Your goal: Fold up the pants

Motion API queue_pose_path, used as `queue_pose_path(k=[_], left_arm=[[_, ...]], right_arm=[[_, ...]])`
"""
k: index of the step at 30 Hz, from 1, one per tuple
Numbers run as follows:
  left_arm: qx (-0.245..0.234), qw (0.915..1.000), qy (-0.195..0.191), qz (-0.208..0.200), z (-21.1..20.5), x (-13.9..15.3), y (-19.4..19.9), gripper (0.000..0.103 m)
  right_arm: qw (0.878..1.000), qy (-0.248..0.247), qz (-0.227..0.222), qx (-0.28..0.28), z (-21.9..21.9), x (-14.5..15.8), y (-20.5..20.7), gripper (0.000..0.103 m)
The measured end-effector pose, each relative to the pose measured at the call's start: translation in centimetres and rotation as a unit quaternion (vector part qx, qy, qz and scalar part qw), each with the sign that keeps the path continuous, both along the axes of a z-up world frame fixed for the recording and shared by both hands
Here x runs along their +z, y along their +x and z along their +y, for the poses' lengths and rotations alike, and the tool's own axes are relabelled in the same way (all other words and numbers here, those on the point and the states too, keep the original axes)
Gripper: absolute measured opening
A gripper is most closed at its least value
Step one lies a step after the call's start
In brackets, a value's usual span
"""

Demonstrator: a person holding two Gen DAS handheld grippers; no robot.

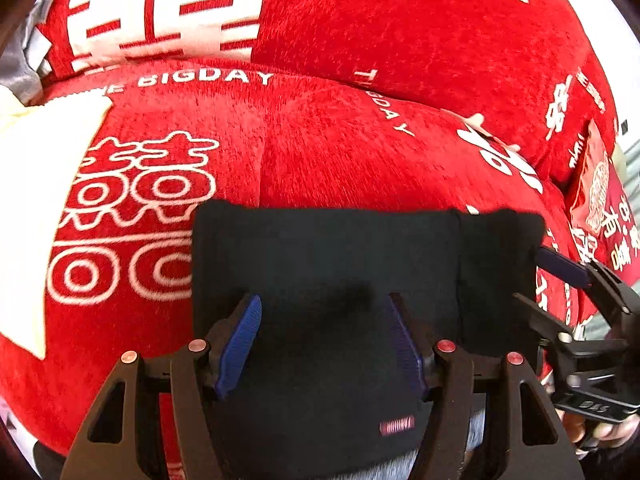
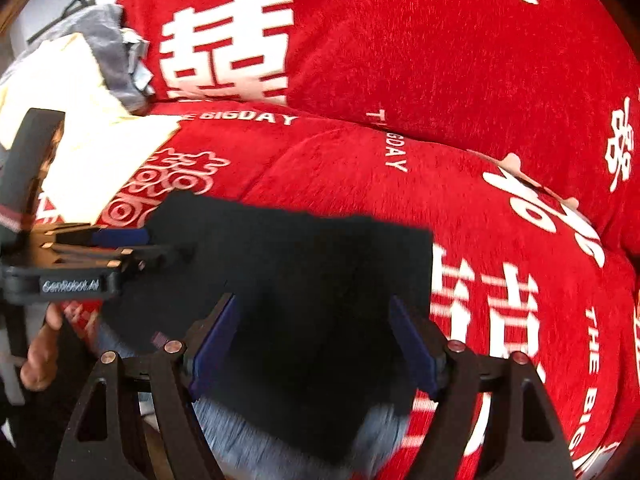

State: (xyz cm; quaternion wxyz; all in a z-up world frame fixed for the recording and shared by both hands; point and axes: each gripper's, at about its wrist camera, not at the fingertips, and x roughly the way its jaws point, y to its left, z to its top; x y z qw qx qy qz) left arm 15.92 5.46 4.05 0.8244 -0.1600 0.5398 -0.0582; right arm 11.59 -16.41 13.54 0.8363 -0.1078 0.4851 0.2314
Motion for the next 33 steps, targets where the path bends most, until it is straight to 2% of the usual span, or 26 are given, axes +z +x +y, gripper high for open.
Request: queue_pose_path(k=[4,8,13,15,16,17,18,19,24,28,33], left_arm=[[-0.005,0.9999,0.002,0.014,-0.3,-1.1,1.5,0.065],[-0.016,0.9998,0.013,0.007,-1.0,-1.5,1.8,0.065],[-0.009,0.9996,0.028,0.001,-1.0,-0.8,1.7,0.065],[0.008,0.9985,0.048,-0.024,-0.8,0.5,1.5,0.065],[0.018,0.9973,0.063,-0.034,-0.6,1.0,1.5,0.073],[0.029,0.9959,0.077,-0.036,-0.5,1.3,1.6,0.099],[0.041,0.9949,0.086,-0.034,-0.4,1.3,1.8,0.103],[0.052,0.9938,0.092,-0.033,-0.2,1.1,1.9,0.103],[0.041,0.9945,0.096,0.006,-0.3,-0.9,1.8,0.103],[0.04,0.9948,0.091,0.024,-0.6,-2.6,0.9,0.103],[0.048,0.996,0.069,0.028,-0.2,-2.6,-1.1,0.103]], right_arm=[[0.999,-0.033,0.032,-0.009,1.2,-2.9,3.1,0.081],[0.998,-0.012,0.056,-0.026,0.9,-4.7,4.0,0.095],[0.998,-0.044,0.046,-0.018,1.6,-4.0,3.7,0.096],[0.998,-0.046,0.028,-0.029,1.8,-2.7,3.5,0.096],[0.998,-0.046,0.018,-0.035,1.9,-2.1,3.3,0.096],[0.998,-0.048,0.011,-0.037,2.2,-1.8,3.2,0.096],[0.998,-0.051,0.007,-0.034,2.5,-1.6,3.2,0.096],[0.998,-0.058,0.007,-0.029,3.1,-1.8,3.2,0.096],[0.995,-0.094,0.012,-0.028,4.5,-4.1,3.2,0.101],[0.996,-0.076,0.019,-0.038,3.4,-4.2,2.0,0.102],[0.997,-0.068,0.016,-0.038,1.9,-3.9,-1.6,0.102]])
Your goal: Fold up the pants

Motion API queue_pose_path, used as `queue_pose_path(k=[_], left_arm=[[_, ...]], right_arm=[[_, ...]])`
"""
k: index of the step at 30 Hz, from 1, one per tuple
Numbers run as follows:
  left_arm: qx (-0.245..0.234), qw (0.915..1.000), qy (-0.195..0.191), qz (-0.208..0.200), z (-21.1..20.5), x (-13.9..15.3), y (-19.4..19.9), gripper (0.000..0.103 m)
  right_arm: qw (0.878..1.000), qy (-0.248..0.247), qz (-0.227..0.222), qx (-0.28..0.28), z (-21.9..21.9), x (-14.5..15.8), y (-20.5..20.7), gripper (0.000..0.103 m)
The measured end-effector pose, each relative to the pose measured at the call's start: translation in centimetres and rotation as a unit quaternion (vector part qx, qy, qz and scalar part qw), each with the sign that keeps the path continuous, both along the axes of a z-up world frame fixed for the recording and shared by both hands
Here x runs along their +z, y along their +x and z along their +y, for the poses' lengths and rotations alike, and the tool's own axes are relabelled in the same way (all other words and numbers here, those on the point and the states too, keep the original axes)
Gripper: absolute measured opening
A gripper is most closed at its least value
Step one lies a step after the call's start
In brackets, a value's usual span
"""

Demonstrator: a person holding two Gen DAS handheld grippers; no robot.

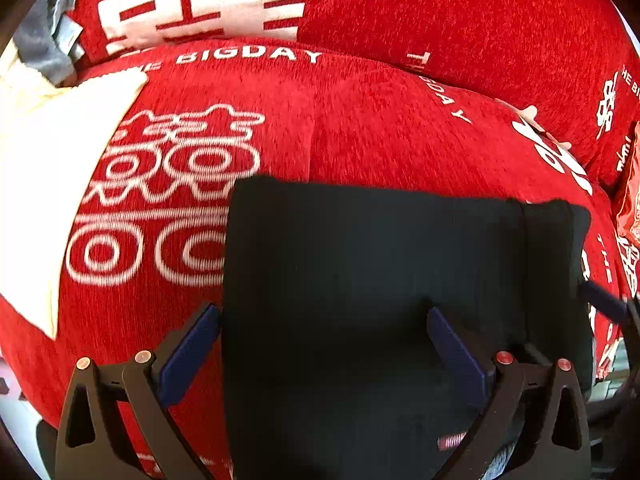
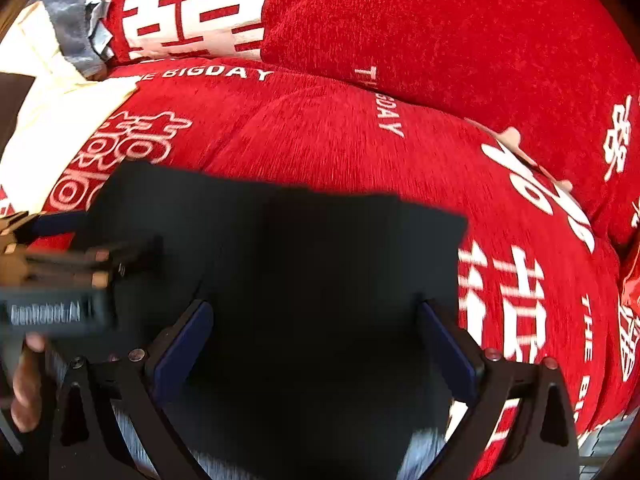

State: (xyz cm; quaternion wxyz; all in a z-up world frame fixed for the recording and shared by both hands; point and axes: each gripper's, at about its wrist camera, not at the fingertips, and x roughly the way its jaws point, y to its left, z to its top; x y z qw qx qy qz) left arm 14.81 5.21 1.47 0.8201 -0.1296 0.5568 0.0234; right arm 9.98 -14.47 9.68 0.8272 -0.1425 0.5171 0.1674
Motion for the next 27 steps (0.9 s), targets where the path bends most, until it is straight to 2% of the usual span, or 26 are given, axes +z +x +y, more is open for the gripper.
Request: queue_pose_path(k=[5,7,11,16,21,23,27], left_arm=[[-0.01,0.9997,0.023,-0.005,-0.7,0.4,-2.8,0.103],[-0.012,0.9995,0.028,-0.006,-0.9,0.5,-3.9,0.103],[-0.009,0.999,0.041,-0.015,-1.0,0.8,-5.4,0.103],[-0.013,0.9989,0.042,-0.015,-0.9,0.7,-5.7,0.103],[-0.008,0.9996,0.026,-0.011,-0.5,0.4,-5.9,0.103],[-0.008,0.9997,0.022,-0.01,-0.4,0.3,-6.1,0.103],[-0.009,0.9996,0.026,-0.006,-0.3,0.3,-6.6,0.103]], right_arm=[[1.0,0.013,0.0,0.0,-2.1,-0.2,-3.8,0.102],[1.0,-0.005,-0.015,0.007,-2.2,-0.1,-5.2,0.102],[1.0,-0.01,0.0,0.004,-2.8,0.4,-5.8,0.102],[0.999,-0.001,-0.037,-0.027,-3.4,2.8,-4.2,0.103],[0.998,0.03,-0.042,-0.035,-1.5,4.2,-0.2,0.103],[0.999,0.041,-0.028,-0.023,-0.3,3.6,1.1,0.103],[0.999,-0.007,0.033,-0.03,1.3,-0.6,1.9,0.102]])
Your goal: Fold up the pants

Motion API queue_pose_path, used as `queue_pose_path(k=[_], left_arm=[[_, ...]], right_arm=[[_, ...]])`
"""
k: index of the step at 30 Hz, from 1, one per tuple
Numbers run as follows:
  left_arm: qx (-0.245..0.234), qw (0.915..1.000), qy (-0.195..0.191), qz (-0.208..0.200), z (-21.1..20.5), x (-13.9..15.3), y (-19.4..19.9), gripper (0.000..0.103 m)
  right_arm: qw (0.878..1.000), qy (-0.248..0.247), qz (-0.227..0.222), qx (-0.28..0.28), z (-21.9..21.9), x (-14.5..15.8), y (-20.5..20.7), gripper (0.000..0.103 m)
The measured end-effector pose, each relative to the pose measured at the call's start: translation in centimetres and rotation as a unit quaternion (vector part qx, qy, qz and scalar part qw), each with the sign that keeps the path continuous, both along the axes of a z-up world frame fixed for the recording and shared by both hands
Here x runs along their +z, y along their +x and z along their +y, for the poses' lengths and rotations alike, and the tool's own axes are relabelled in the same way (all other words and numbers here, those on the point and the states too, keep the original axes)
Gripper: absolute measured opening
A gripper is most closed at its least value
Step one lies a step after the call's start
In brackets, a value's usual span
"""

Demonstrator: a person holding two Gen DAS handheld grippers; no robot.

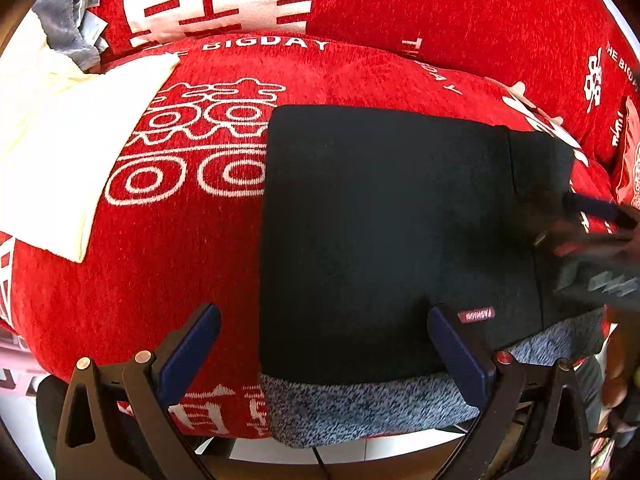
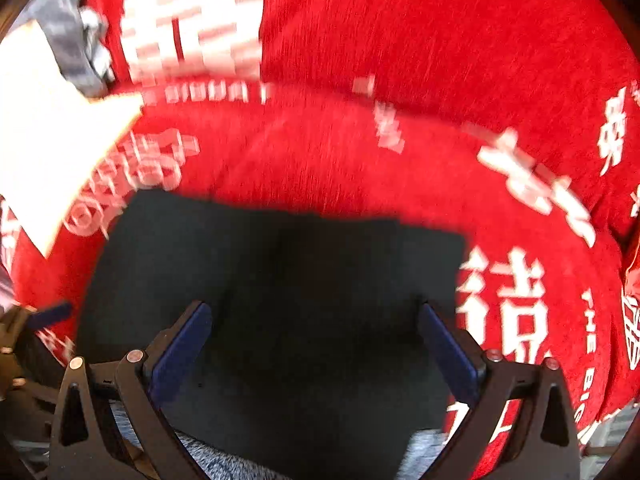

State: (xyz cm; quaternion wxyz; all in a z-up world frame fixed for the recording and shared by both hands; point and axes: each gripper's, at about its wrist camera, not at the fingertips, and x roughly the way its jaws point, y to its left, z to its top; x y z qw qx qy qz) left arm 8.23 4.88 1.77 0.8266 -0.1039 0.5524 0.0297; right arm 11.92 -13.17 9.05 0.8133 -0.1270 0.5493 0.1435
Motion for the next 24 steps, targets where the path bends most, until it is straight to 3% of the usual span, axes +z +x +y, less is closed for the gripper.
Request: queue_pose_path(k=[2,9,14,24], left_arm=[[0.004,1.0,0.003,0.0,0.0,0.0,-0.3,0.103],[0.011,0.9997,0.02,0.001,-0.6,0.9,-1.1,0.103],[0.007,0.9992,0.033,-0.021,-1.7,1.9,-2.6,0.103],[0.006,0.9982,0.058,-0.016,-2.9,2.4,-3.3,0.103]], right_arm=[[1.0,0.0,-0.028,0.003,-0.1,0.1,-1.2,0.102],[1.0,0.003,-0.013,-0.02,-1.7,0.8,-4.7,0.103],[0.999,0.015,-0.007,-0.046,-3.3,1.4,-6.5,0.103],[0.996,0.021,-0.038,-0.073,-4.3,3.4,-8.2,0.103]])
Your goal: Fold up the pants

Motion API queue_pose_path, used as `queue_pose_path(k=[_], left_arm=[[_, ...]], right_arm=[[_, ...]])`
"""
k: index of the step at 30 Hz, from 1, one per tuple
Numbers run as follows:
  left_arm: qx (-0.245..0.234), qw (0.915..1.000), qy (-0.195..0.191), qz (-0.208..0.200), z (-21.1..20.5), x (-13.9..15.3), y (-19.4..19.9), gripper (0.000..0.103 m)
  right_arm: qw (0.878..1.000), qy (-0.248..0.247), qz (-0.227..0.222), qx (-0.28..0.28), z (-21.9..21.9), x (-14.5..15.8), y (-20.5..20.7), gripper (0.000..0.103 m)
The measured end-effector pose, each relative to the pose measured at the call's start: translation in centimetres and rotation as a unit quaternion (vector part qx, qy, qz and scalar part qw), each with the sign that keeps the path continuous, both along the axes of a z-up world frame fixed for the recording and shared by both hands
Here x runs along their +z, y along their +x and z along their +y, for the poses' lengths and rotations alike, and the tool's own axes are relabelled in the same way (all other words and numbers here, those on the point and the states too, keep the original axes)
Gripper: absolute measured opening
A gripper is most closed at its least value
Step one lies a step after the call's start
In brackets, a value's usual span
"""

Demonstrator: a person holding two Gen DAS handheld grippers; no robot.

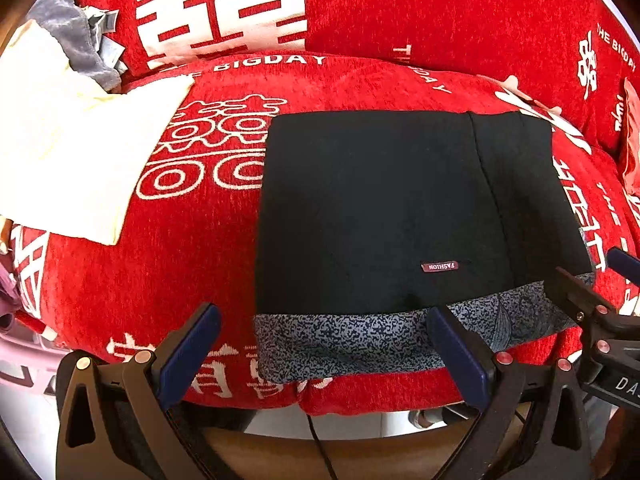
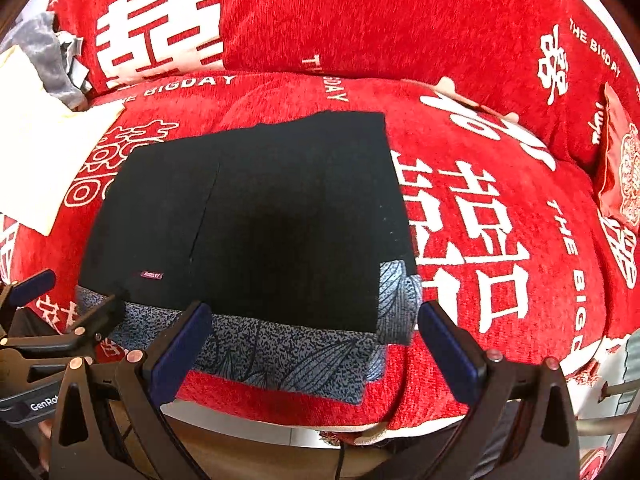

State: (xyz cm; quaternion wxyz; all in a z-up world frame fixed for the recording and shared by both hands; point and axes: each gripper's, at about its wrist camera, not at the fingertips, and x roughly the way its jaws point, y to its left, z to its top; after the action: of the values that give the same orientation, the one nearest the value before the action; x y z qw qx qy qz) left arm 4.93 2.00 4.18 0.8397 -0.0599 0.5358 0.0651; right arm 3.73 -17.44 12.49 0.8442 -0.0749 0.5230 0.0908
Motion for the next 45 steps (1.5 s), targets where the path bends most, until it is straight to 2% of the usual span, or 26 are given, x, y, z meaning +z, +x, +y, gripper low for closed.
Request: queue_pose_path(k=[3,22,29,38,45], left_arm=[[0.005,0.9999,0.013,-0.001,-0.06,0.12,-0.15,0.103],[-0.006,0.9998,0.013,0.014,-0.45,-0.24,0.12,0.103],[-0.007,0.9995,-0.021,0.021,0.04,-0.46,0.13,0.103],[-0.005,0.9995,0.028,0.012,-0.76,0.18,-0.18,0.103],[-0.003,0.9992,0.036,0.016,-0.84,0.08,-0.3,0.103]], right_arm=[[1.0,0.001,0.002,0.0,0.03,-0.05,-0.11,0.103],[1.0,-0.007,0.009,0.003,0.66,-0.41,-0.3,0.103],[1.0,-0.006,0.009,0.001,0.47,-0.37,-0.27,0.103],[1.0,-0.007,0.007,0.003,0.31,-0.08,-0.27,0.103],[1.0,-0.006,0.007,0.002,0.24,-0.04,-0.3,0.103]])
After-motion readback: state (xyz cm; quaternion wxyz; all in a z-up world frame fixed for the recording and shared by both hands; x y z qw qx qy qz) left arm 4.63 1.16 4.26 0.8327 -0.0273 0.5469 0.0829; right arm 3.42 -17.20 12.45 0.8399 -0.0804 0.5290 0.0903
